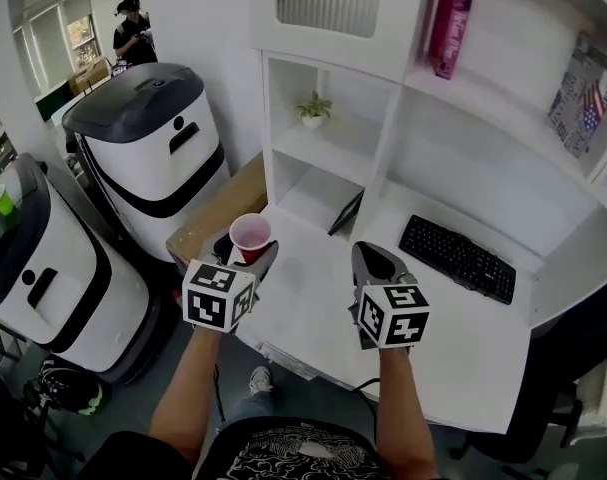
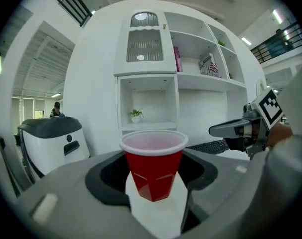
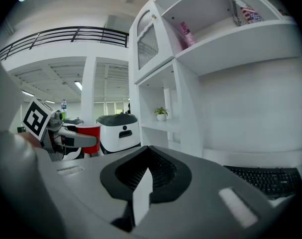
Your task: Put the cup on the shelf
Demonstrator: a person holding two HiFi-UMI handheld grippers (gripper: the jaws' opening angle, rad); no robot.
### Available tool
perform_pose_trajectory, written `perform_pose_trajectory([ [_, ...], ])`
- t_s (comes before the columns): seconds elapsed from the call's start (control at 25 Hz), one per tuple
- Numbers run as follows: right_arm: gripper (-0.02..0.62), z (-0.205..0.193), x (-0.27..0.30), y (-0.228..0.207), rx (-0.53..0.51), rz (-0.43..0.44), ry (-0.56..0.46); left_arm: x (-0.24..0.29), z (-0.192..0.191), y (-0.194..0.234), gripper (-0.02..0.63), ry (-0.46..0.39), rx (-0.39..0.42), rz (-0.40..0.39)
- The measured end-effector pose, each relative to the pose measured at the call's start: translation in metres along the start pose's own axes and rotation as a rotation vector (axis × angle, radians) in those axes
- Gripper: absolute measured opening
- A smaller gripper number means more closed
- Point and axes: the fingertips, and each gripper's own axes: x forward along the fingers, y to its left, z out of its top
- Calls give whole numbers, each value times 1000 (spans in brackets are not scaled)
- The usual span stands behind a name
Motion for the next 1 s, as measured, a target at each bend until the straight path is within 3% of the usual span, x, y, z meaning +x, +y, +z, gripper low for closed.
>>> perform_pose_trajectory([
  [0.4,23,23,35,-13,35,-139,-15,57,32,18,289,-14,69,-173],
  [1.0,23,40,66,-19,31,-281,-13,115,78,27,289,-86,123,-369],
])
